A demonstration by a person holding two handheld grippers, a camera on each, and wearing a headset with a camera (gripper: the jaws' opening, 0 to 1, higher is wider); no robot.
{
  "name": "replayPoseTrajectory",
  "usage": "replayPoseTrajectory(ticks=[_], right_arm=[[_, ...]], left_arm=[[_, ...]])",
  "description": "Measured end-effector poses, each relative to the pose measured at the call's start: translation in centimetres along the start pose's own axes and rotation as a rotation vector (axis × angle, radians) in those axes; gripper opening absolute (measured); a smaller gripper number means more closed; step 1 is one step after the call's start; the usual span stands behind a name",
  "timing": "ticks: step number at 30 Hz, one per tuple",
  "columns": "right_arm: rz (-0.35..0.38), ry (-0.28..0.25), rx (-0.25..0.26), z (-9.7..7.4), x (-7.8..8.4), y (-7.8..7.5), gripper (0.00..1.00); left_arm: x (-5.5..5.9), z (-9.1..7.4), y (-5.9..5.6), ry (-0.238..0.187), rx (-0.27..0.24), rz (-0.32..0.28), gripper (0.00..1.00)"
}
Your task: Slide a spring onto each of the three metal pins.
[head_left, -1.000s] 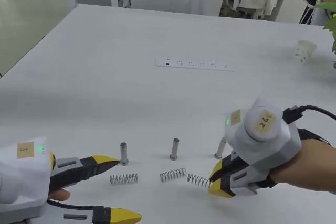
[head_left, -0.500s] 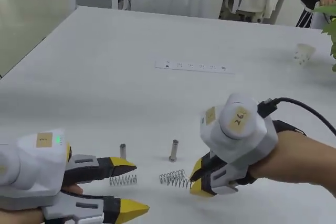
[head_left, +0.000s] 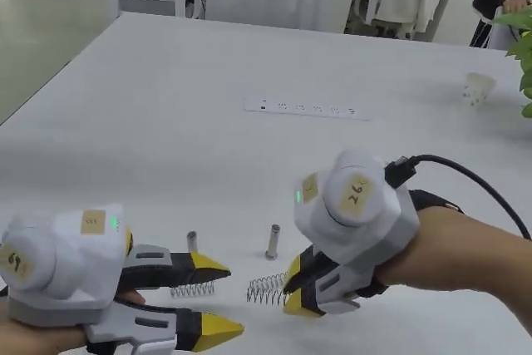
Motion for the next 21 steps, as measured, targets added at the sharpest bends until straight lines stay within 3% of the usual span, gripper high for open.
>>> replayPoseTrajectory(ticks=[21], right_arm=[[-0.065,0.01,-0.027,0.3,-1.3,0.8,0.08]], left_arm=[[0.1,0.5,-0.4,0.007,0.041,0.055,0.15]])
Point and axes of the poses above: the centre of the closed fingertips' face, and the gripper's own axes: z roughly forward along the fingers, y roughly to its left, x roughly out of its underside, the point moved 3 cm from there along -z, roughly backward along the fingers, and after that the axes turned 1 degree about x, right-handed, at the moved point
